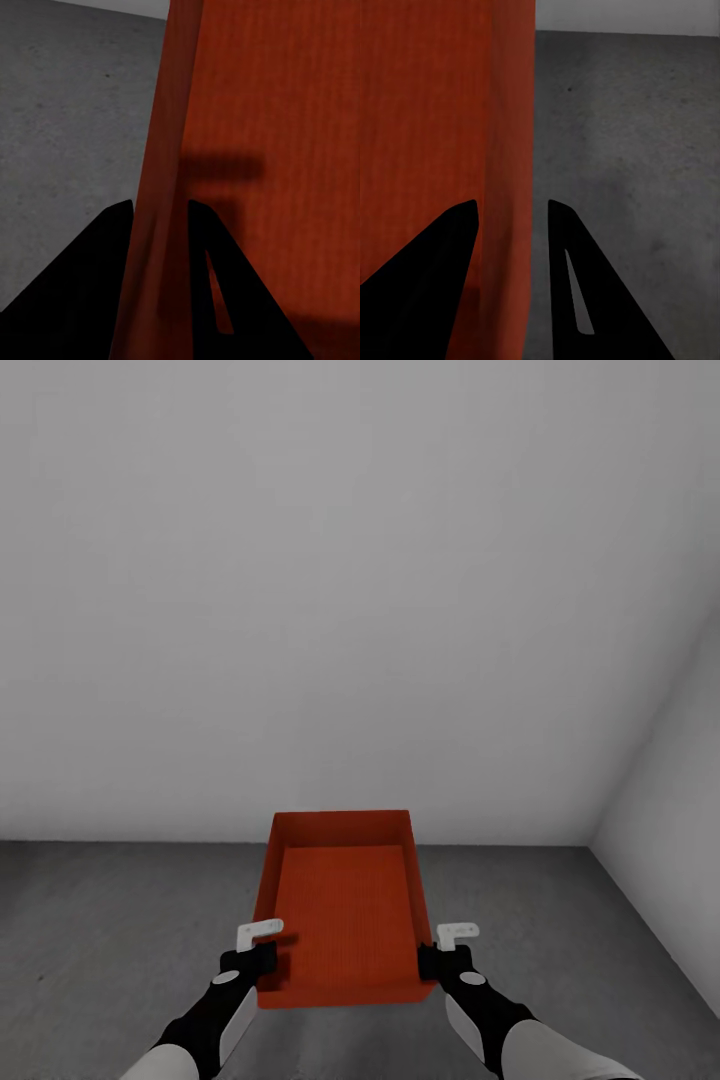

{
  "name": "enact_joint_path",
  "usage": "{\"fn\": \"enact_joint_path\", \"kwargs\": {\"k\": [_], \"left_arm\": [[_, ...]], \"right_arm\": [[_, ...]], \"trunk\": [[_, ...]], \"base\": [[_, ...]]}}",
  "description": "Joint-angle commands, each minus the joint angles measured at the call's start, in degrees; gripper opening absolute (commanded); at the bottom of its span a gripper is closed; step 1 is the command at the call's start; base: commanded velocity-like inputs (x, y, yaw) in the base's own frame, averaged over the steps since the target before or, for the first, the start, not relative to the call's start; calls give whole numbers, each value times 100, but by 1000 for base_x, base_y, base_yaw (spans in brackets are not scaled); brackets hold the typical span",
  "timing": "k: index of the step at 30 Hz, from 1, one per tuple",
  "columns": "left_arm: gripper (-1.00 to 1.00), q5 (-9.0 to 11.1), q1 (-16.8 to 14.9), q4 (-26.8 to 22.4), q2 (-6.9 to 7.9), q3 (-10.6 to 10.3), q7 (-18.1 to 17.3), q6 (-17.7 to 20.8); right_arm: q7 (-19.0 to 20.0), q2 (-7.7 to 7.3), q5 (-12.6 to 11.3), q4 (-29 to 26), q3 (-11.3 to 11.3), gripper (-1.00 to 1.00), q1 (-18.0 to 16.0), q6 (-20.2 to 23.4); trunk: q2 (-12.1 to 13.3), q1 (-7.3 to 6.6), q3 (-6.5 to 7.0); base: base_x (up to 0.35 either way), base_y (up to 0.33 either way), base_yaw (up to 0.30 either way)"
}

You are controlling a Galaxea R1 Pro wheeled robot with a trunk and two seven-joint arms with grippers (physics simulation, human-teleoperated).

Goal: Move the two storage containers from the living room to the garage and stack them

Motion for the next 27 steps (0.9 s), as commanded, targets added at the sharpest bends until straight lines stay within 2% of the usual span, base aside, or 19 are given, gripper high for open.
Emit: {"fn": "enact_joint_path", "kwargs": {"k": [1,27], "left_arm": [[-100,4,-4,-383,-1,13,15,5],[-100,1,-4,-332,-3,6,19,2]], "right_arm": [[-127,-17,-59,28,-68,-100,-5,-23],[-133,-17,-59,28,-68,-100,-5,-23]], "trunk": [[-10,2,-20],[-10,2,-260]], "base": [[0,0,0],[0,0,0]]}}
